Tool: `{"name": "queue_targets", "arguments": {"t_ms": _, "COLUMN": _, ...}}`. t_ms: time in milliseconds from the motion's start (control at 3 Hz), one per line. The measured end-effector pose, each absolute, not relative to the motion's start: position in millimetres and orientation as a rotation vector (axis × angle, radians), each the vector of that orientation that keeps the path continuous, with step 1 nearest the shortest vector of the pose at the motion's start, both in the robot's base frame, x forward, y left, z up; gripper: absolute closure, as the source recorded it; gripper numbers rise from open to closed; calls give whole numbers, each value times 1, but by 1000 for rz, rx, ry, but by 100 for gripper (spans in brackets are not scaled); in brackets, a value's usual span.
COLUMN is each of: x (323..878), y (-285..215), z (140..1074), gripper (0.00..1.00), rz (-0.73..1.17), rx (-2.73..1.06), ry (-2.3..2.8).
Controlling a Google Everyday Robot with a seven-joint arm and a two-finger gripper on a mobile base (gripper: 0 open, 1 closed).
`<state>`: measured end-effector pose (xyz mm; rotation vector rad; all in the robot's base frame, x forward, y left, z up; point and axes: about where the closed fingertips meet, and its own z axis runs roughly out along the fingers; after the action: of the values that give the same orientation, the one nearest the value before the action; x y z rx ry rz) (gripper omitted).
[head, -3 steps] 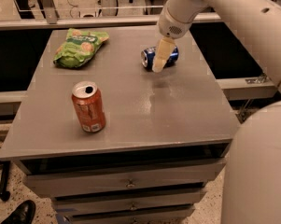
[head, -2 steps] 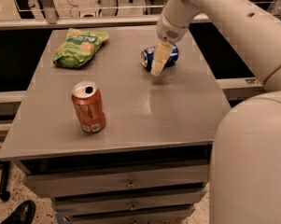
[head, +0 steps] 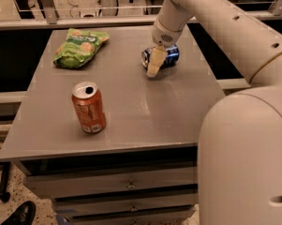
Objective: Place pepsi can upright
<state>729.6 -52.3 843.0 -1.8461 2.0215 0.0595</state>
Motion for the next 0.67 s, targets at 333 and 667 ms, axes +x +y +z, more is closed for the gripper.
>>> {"name": "queue_targets", "arguments": {"t_ms": 333, "x": 730, "y": -51, "z": 840, "gripper": 40, "rz": 67, "rx": -1849, "ry": 2032}}
{"name": "queue_targets", "arguments": {"t_ms": 667, "x": 730, "y": -50, "z": 842, "gripper": 64, "rz": 73, "rx": -1843, "ry": 2029}}
